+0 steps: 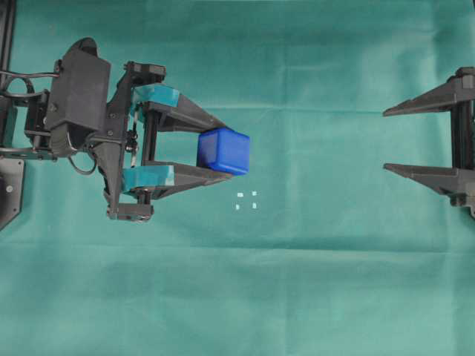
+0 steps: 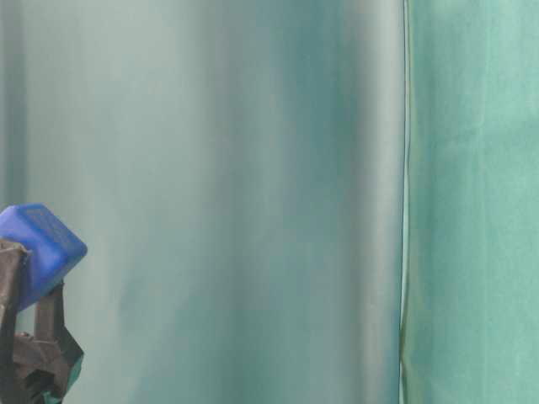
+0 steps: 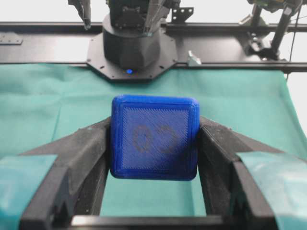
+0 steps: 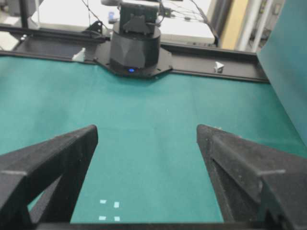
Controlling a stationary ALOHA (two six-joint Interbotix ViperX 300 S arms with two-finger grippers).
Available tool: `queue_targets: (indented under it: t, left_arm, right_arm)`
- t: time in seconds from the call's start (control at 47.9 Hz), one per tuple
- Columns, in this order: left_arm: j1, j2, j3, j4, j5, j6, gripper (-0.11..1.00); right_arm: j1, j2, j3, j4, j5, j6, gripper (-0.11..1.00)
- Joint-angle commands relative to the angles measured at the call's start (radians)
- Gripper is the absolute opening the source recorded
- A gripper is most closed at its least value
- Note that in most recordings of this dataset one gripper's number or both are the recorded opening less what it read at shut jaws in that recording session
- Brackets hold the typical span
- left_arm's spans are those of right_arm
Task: Handover the blue block to the right arm after grasping it with the left arm, then place it in the designated position.
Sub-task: 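Lift the blue cube with the left gripper and raise it up, then move the open right gripper toward the cube held by the left gripper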
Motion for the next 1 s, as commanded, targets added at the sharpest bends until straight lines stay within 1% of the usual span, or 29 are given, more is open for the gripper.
queue_targets:
  t: [0.0, 0.438, 0.709, 0.876, 0.939, 0.981]
  left_arm:
    - [-0.002, -0.017, -0.011, -0.002, -0.012, 0.002, 0.47]
    - [0.003, -0.018, -0.009, -0.002, -0.009, 0.0, 0.47]
    - [0.005, -0.018, -0.009, -0.002, -0.009, 0.0, 0.47]
    - [0.006, -0.018, -0.009, -0.002, -0.009, 0.0, 0.47]
    - [0.006, -0.018, -0.008, -0.002, -0.009, 0.0, 0.47]
    - [0.006, -0.018, -0.008, -0.002, -0.009, 0.0, 0.47]
  right_arm:
    - [-0.002, 0.006, -0.028, -0.002, -0.009, -0.002, 0.95]
    - [-0.002, 0.006, -0.029, -0.006, -0.011, -0.002, 0.94]
    - [-0.002, 0.006, -0.034, -0.025, -0.011, -0.003, 0.94]
    - [-0.002, 0.006, -0.049, -0.057, -0.003, -0.005, 0.94]
    - [-0.002, 0.006, -0.058, -0.081, 0.002, -0.011, 0.94]
    - [-0.002, 0.006, -0.069, -0.11, 0.006, -0.018, 0.94]
